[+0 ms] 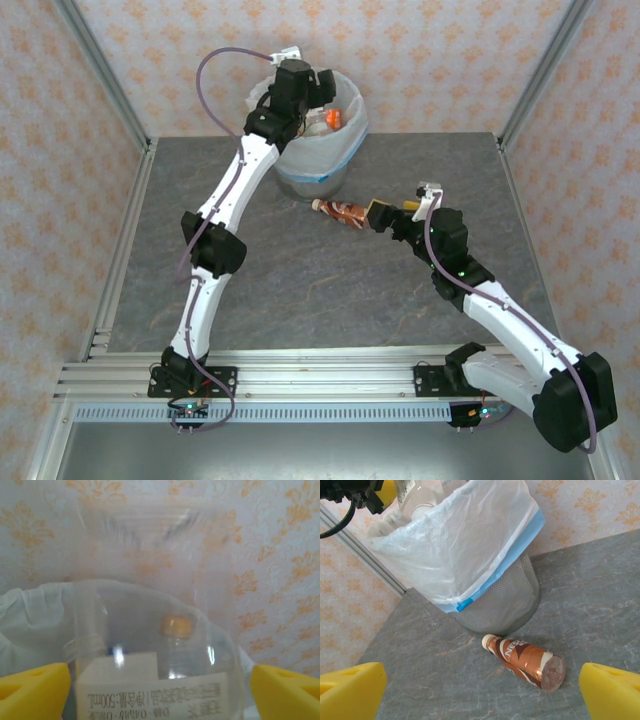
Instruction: Put the plastic bottles in the bin
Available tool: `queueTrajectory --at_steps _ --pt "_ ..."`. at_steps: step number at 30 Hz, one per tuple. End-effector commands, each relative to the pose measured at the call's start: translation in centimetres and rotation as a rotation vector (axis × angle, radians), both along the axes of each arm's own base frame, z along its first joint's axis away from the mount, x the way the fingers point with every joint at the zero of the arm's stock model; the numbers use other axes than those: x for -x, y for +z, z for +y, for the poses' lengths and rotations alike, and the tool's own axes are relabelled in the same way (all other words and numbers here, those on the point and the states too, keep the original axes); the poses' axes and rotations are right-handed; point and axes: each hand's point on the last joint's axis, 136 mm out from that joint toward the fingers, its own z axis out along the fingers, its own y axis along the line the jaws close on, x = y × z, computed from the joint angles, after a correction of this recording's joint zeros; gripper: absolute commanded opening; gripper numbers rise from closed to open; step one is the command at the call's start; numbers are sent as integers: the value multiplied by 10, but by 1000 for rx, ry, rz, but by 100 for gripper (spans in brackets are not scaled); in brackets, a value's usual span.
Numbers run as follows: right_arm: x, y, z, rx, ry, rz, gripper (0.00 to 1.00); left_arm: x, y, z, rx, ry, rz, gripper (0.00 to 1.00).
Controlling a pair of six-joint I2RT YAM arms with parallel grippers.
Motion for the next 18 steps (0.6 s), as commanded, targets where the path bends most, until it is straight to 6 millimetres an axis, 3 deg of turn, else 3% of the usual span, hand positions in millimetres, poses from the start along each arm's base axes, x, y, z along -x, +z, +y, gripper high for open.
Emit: queueTrajectory --at_steps 1,6,11,15,18 --pt "-1 2 -3 20 -12 -3 99 17 40 6 18 -22 -43 100" --pt "-5 -5 -1 22 -14 17 99 34 57 6 27 -58 -35 100" --pt "-11 -10 1 15 -21 44 99 44 58 -2 49 -124 -5 100" --pt "-13 -13 2 10 -24 60 99 43 41 -11 68 -160 39 100" --pt "-13 -14 1 12 -25 64 99 37 23 -4 57 -106 77 100"
